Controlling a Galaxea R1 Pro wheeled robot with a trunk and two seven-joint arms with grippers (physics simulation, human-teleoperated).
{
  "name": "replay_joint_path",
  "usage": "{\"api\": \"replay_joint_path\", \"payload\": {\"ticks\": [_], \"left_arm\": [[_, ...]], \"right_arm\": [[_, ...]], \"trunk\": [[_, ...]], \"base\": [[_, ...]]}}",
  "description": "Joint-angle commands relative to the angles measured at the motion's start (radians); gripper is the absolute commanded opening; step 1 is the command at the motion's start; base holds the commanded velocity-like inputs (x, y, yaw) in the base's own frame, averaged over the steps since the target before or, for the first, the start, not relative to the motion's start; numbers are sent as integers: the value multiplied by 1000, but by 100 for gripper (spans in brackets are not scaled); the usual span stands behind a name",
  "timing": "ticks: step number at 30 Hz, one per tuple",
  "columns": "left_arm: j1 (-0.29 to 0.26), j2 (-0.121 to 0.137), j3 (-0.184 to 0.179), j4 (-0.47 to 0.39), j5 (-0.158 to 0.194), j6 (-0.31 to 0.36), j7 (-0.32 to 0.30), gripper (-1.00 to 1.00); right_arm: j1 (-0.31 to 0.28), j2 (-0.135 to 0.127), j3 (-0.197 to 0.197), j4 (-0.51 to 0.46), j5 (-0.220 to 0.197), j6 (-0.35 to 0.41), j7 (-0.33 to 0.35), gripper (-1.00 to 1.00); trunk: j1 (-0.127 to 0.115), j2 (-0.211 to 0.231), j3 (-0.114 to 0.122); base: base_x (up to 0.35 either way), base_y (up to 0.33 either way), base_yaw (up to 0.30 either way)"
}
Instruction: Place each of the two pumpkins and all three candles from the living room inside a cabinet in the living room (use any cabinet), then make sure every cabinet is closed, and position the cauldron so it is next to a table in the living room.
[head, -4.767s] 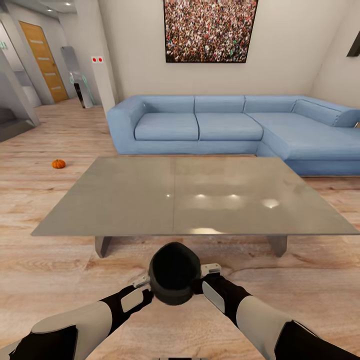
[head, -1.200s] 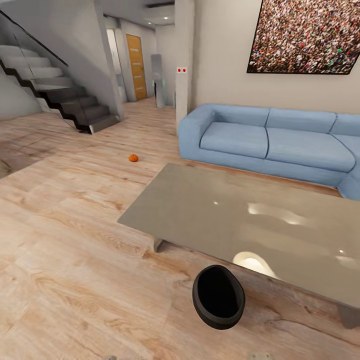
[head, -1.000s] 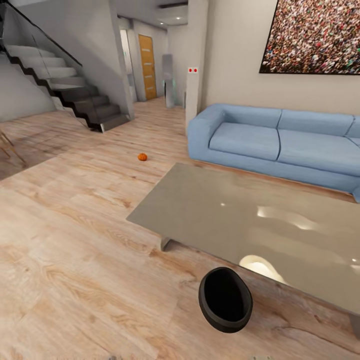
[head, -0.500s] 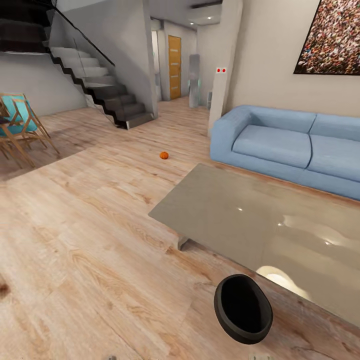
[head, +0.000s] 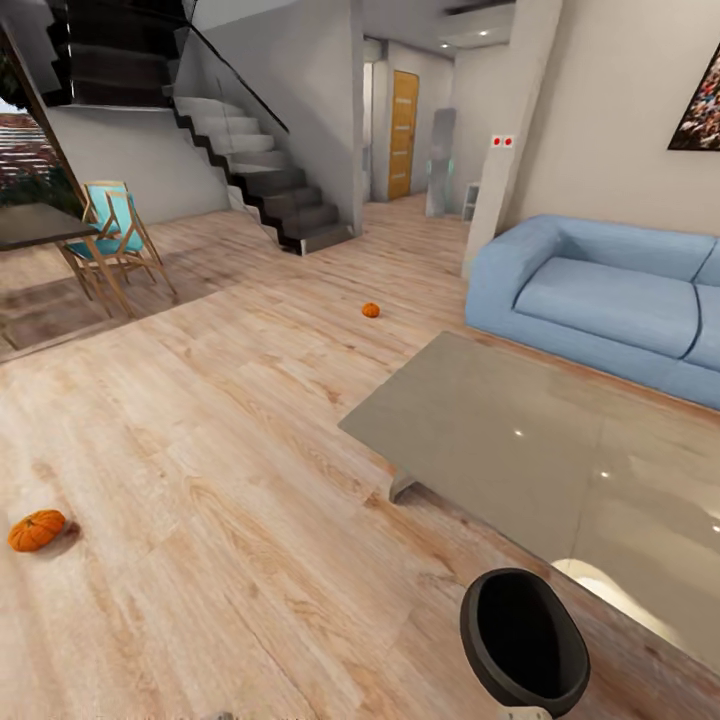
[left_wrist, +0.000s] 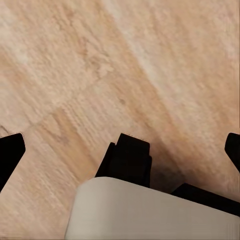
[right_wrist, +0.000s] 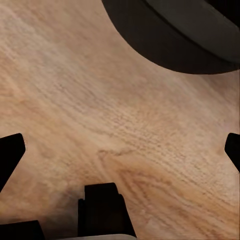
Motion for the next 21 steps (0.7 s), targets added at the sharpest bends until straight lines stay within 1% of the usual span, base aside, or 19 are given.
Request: {"api": "replay_joint_path", "payload": {"ticks": [1, 4, 7, 11, 16, 19, 21], "left_arm": [[0, 0, 0, 0, 0, 0, 0, 100], [0, 0, 0, 0, 0, 0, 0, 100], [0, 0, 0, 0, 0, 0, 0, 100], [0, 0, 0, -1, -1, 0, -2, 100], [0, -25, 1, -7, 0, -2, -8, 100], [0, -21, 1, -3, 1, -2, -8, 100], [1, -12, 0, -1, 0, -1, -7, 100]], "right_arm": [[0, -1, 0, 0, 0, 0, -2, 100], [0, -1, 0, 0, 0, 0, -5, 100], [0, -7, -1, 0, 1, -2, -6, 100], [1, -3, 0, 0, 1, -2, -6, 100], [2, -4, -1, 0, 2, -2, -6, 100], [5, -5, -1, 2, 3, -2, -6, 100], [20, -7, -1, 3, 2, -2, -6, 100]], "trunk": [[0, 0, 0], [0, 0, 0], [0, 0, 0], [0, 0, 0], [0, 0, 0], [0, 0, 0], [0, 0, 0]], "base": [[0, 0, 291], [0, 0, 291], [0, 0, 291], [0, 0, 291], [0, 0, 291], [0, 0, 291], [0, 0, 290]]}}
